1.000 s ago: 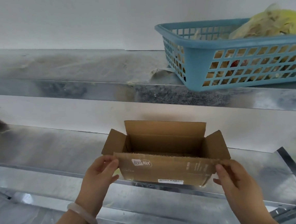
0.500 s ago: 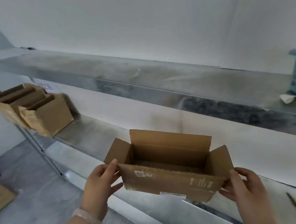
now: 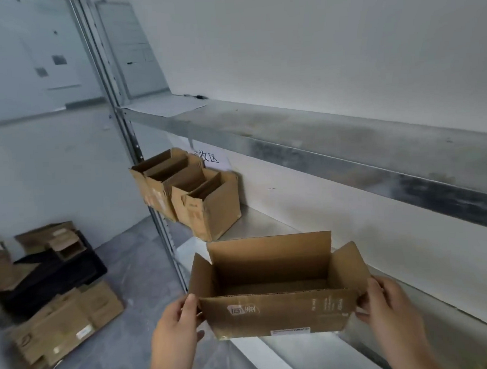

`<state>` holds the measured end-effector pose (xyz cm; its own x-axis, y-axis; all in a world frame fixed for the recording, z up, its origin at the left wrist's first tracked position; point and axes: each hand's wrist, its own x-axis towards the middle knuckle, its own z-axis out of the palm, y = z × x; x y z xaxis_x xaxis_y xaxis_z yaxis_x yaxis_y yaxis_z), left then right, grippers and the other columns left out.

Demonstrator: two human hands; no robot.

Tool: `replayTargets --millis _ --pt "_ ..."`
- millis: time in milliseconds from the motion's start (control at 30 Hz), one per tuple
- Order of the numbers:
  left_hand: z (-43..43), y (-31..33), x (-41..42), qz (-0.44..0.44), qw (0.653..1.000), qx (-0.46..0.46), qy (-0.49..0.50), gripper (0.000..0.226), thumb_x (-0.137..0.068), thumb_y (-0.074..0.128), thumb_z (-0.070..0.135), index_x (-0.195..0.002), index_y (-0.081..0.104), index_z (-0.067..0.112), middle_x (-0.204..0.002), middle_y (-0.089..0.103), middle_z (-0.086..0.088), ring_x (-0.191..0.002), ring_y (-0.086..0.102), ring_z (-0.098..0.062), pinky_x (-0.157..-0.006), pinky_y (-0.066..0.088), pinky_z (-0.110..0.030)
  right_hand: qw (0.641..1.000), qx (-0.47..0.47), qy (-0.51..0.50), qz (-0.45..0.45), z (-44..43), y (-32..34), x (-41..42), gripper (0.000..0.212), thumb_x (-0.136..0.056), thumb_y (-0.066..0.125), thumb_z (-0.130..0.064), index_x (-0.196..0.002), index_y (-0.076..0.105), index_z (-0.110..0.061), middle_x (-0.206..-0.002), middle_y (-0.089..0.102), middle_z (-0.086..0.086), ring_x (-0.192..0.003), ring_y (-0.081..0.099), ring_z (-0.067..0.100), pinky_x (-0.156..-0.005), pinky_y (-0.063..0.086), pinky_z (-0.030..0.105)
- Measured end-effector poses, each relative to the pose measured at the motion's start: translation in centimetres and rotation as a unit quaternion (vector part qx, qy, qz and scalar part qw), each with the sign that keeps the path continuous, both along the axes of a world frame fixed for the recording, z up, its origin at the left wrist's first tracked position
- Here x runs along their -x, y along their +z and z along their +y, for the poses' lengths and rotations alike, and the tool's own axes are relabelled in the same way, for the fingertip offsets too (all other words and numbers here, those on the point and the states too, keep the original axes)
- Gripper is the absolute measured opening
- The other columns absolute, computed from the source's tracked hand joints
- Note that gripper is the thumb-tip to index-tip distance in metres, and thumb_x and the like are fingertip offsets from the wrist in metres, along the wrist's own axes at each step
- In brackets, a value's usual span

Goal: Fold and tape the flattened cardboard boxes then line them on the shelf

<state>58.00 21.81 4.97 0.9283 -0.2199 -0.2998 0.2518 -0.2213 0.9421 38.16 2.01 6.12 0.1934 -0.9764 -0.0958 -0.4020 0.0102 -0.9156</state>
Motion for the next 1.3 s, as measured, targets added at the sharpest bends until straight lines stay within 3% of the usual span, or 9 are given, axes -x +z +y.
replayTargets --millis 133,367,500,600,733,933,1000,1133,1300 --pt "-0.7 -0.6 -5.2 -0.012 1.000 -0.005 0.000 0.019 -0.098 0.047 0.034 -0.109 0.058 0.023 -0.098 0.066 0.001 -0.087 0.066 -0.019 -0.076 0.058 -0.040 0.994 0.050 0.055 0.081 -3.0 -0.2 -6.8 0.030 -0.103 0.039 -0.031 -0.120 0.057 -0.015 -0.098 0.064 0.004 -0.081 0.061 0.020 -0.072 0.050 0.036" --pt "-4.5 -2.6 -11.7 0.037 0.999 -0.005 -0.010 0.025 -0.100 0.044 0.028 -0.120 0.055 0.019 -0.105 0.066 -0.003 -0.093 0.066 -0.021 -0.087 0.055 -0.043 0.993 -0.021 0.104 0.047 -9.2 -3.1 -17.4 0.043 -0.101 0.039 -0.040 -0.135 0.049 -0.015 -0.122 0.058 0.009 -0.109 0.055 0.027 -0.093 0.046 0.042" --pt "-6.3 -3.6 -13.5 0.060 0.998 -0.014 -0.021 0.026 -0.100 0.044 0.028 -0.122 0.052 0.016 -0.108 0.065 -0.004 -0.092 0.067 -0.020 -0.080 0.056 -0.036 0.976 -0.141 0.164 -0.029 -12.5 -6.4 -21.8 0.098 -0.078 0.061 -0.063 -0.154 0.006 -0.034 -0.153 0.036 -0.003 -0.138 0.040 0.023 -0.116 0.029 0.049" --pt "-7.1 -4.0 -14.3 0.070 0.997 -0.016 -0.018 0.023 -0.099 0.045 0.024 -0.120 0.051 0.016 -0.110 0.064 -0.005 -0.090 0.066 -0.018 -0.080 0.056 -0.035 0.975 -0.153 0.157 0.032 -12.6 -7.6 -23.8 0.121 -0.062 0.076 -0.069 -0.153 0.005 -0.032 -0.155 0.033 0.001 -0.136 0.042 0.029 -0.112 0.034 0.052" --pt "-7.3 -4.4 -15.2 0.068 0.996 -0.016 -0.049 0.021 -0.096 0.050 0.025 -0.116 0.049 0.021 -0.116 0.061 -0.005 -0.097 0.063 -0.020 -0.090 0.054 -0.043 0.983 -0.145 0.062 0.098 -10.6 -7.8 -25.2 0.085 -0.083 0.069 -0.052 -0.146 0.028 -0.012 -0.144 0.039 0.015 -0.122 0.049 0.039 -0.096 0.044 0.044" --pt "-7.0 -4.7 -17.2 0.020 0.985 -0.048 -0.166 0.031 -0.089 0.054 0.040 -0.118 0.046 0.035 -0.128 0.055 0.008 -0.102 0.062 -0.011 -0.093 0.053 -0.039 0.971 -0.210 0.104 -0.042 -9.4 -9.0 -27.5 0.102 -0.054 0.075 -0.076 -0.137 0.039 -0.029 -0.131 0.058 0.001 -0.115 0.059 0.028 -0.100 0.049 0.054" --pt "-6.9 -4.9 -17.4 0.002 0.973 -0.065 -0.223 0.043 -0.084 0.055 0.050 -0.124 0.041 0.044 -0.133 0.049 0.017 -0.106 0.060 -0.006 -0.097 0.050 -0.036 0.963 -0.202 0.178 0.007 -8.1 -8.3 -28.5 0.102 -0.056 0.062 -0.087 -0.143 0.031 -0.043 -0.143 0.050 -0.001 -0.127 0.051 0.028 -0.107 0.041 0.054" --pt "-6.2 -4.9 -17.4 -0.007 0.944 -0.077 -0.322 0.075 -0.071 0.047 0.068 -0.139 0.023 0.049 -0.143 0.035 0.019 -0.124 0.049 -0.007 -0.096 0.042 -0.021 0.947 -0.190 0.226 0.124 -7.0 -7.5 -30.1 0.076 -0.093 0.038 -0.065 -0.152 -0.003 -0.041 -0.159 0.025 0.001 -0.142 0.032 0.033 -0.114 0.031 0.051" --pt "-4.5 -5.8 -18.8 -0.068 0.909 -0.085 -0.403 0.075 -0.073 0.044 0.073 -0.140 0.018 0.052 -0.150 0.028 0.019 -0.121 0.039 0.003 -0.095 0.037 -0.015 0.966 -0.098 0.204 0.127 -4.2 -5.8 -27.9 0.073 -0.092 0.044 -0.065 -0.152 0.007 -0.046 -0.160 0.023 -0.005 -0.144 0.030 0.027 -0.114 0.031 0.049"
